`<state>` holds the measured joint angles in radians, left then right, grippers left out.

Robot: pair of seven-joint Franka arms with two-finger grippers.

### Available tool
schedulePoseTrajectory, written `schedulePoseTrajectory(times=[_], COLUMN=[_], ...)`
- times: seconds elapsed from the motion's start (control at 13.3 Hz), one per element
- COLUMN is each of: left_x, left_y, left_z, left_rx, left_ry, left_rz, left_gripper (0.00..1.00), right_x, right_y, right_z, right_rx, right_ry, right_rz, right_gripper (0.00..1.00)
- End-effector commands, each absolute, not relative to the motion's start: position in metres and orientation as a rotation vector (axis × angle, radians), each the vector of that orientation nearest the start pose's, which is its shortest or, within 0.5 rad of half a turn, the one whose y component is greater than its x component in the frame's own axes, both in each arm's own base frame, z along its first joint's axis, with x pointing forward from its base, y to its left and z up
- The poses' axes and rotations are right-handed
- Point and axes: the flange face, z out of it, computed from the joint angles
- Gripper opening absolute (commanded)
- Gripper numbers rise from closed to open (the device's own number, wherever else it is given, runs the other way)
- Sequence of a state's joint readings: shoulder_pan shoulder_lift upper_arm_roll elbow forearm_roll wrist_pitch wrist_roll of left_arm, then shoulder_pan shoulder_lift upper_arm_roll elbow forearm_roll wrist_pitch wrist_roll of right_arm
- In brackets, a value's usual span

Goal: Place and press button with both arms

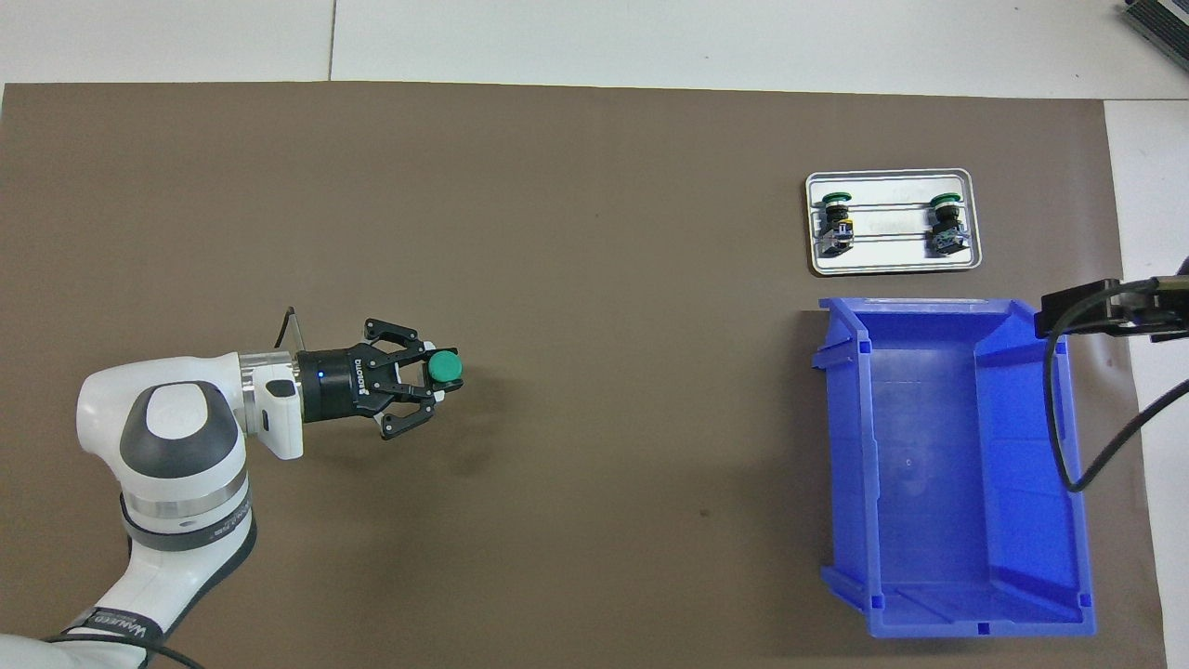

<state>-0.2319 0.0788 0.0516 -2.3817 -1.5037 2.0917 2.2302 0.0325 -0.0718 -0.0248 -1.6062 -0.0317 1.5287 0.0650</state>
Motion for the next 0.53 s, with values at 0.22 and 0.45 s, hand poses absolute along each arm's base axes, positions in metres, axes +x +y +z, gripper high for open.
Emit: schedulePoseTrajectory(times=[0.22, 0.45], left_x=[0.460, 0.452], left_y=[-0.158, -0.182], left_z=[0.274, 0.255], left_rx=[1.564, 1.547], left_ry=[-1.146, -1.125], left_rz=[1.113, 1.149], left_gripper=[0.24, 0.24], right_x=[0.523, 0.523], right_y=[-0.002, -0.002], right_z=[0.644, 0.644], right_rx=[-3.149, -3.149], right_ry=[0.061, 0.061], right_rz=[0.012, 0.012], right_gripper=[1.00, 1.00])
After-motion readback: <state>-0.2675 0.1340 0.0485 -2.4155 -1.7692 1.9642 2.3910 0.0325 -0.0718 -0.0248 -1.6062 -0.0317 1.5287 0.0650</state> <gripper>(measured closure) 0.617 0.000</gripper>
